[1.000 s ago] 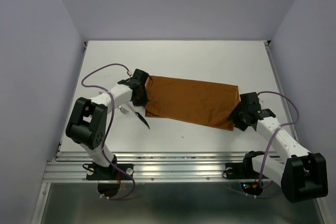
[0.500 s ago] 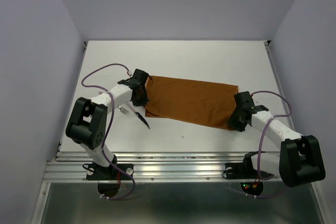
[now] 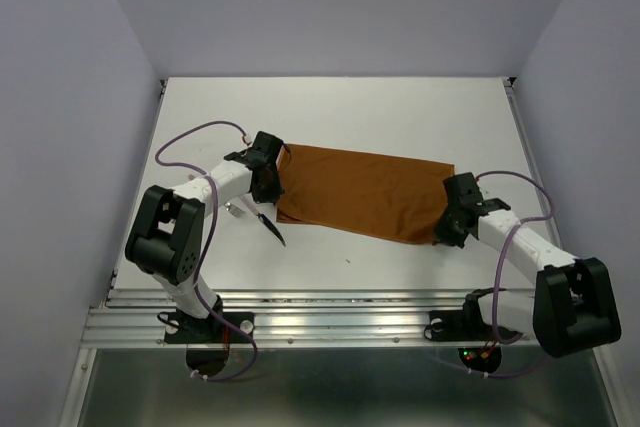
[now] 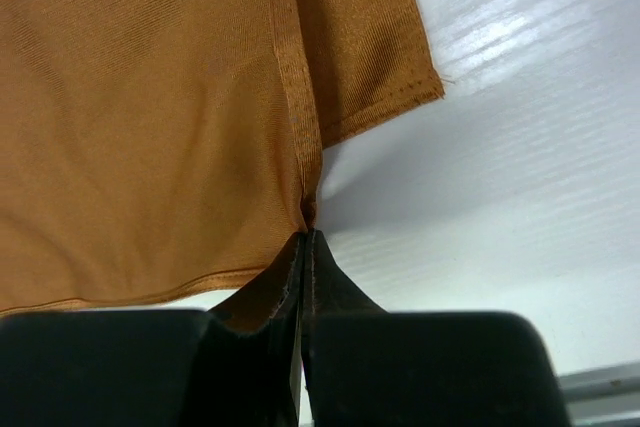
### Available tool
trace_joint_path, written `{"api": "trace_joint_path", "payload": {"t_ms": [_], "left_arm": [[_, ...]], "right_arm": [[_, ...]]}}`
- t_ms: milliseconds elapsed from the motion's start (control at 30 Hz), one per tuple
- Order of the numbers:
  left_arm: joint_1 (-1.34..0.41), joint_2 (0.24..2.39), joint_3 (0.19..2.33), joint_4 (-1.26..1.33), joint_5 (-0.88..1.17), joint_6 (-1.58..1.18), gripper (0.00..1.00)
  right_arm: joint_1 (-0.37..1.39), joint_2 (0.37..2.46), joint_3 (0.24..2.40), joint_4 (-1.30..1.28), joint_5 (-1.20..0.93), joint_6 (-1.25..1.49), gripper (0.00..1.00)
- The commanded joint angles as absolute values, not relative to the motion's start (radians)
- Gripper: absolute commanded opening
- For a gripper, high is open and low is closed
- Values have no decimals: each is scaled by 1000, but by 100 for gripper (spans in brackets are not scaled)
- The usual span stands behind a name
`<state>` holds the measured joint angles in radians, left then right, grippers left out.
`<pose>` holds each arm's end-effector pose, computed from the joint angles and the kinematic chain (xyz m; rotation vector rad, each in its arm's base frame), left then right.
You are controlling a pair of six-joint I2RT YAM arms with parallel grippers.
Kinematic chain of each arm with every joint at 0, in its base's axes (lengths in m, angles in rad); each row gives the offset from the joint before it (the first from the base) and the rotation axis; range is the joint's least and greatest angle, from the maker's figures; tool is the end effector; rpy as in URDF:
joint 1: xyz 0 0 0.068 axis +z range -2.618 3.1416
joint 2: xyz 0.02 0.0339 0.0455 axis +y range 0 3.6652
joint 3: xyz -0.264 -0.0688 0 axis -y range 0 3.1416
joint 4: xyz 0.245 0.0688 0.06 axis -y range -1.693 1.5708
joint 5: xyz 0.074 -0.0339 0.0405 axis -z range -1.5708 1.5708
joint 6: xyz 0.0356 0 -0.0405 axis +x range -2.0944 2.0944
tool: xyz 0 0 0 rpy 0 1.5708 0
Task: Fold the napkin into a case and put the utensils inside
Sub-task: Smooth out the rectangle-folded napkin at the center of the board.
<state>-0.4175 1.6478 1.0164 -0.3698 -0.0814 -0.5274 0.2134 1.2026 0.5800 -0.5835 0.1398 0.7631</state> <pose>0.3051 -0.1322 0.1883 -0.1729 2.5816 -0.2509 0.1945 0.0371 0.1636 0.7817 2.6411 0.0679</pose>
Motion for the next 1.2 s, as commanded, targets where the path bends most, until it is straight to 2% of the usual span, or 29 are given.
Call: {"api": "trace_joint_path", "payload": {"t_ms": [0, 133, 267, 500, 733, 900, 1167], "left_arm": [[-423, 1606, 1071, -408, -89, -503, 0], [-423, 1595, 1135, -433, -64, -495, 0], [-422, 1617, 1258, -482, -54, -482, 0], [-405, 1742, 1641, -549, -61, -439, 0], [-377, 1956, 1994, -561, -23, -371, 0], [-368, 2094, 2137, -522, -6, -357, 0], [-357, 2155, 2134, -477, 100, -348, 0]], "right_arm": [[225, 1147, 688, -635, 202, 759, 1], [225, 1143, 822, -683, 291, 739, 1], [216, 1222, 972, -687, 360, 689, 1], [108, 1457, 1319, -647, 391, 597, 1], [38, 1696, 1664, -586, 385, 525, 1], [20, 1828, 1761, -511, 353, 511, 1], [20, 1873, 1758, -430, 324, 466, 1]]}}
